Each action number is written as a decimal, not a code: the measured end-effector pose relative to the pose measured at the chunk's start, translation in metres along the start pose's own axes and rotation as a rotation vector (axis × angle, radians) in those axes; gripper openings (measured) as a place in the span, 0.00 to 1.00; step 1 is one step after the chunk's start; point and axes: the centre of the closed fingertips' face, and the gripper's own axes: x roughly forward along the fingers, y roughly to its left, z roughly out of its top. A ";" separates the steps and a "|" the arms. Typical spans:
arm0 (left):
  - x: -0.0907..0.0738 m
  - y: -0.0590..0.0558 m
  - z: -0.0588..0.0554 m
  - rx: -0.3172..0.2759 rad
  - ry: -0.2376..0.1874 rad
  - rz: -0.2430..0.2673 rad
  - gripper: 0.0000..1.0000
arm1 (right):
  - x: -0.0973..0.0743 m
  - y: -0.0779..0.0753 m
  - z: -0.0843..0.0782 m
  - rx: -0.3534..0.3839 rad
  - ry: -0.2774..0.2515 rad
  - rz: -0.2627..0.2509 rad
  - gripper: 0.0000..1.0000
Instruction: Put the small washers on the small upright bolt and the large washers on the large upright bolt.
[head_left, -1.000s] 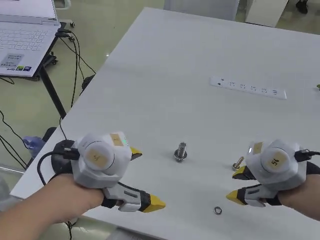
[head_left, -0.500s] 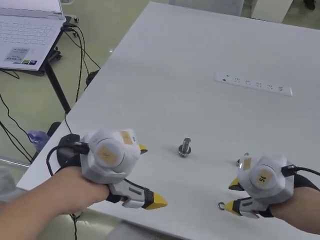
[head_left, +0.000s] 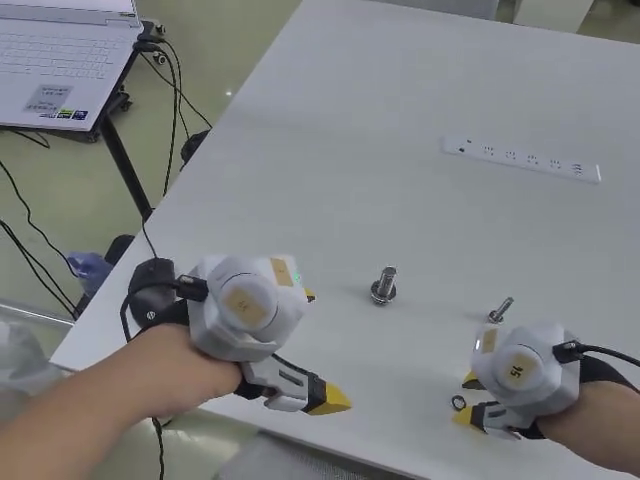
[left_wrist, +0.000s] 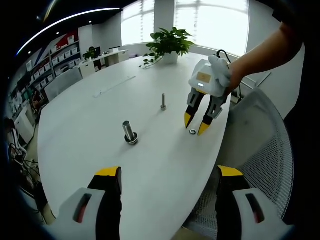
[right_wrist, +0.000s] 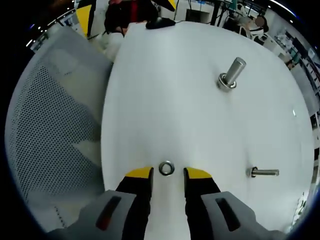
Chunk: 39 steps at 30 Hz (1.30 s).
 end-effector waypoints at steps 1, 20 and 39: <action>-0.001 0.000 0.000 0.000 -0.001 -0.002 0.76 | 0.000 0.000 0.000 -0.002 0.001 0.001 0.26; -0.002 -0.004 0.000 -0.015 -0.009 -0.008 0.72 | 0.001 0.003 0.000 0.023 0.102 0.004 0.21; -0.009 -0.006 0.002 -0.048 -0.033 0.023 0.69 | 0.002 0.002 0.001 0.020 0.110 0.014 0.13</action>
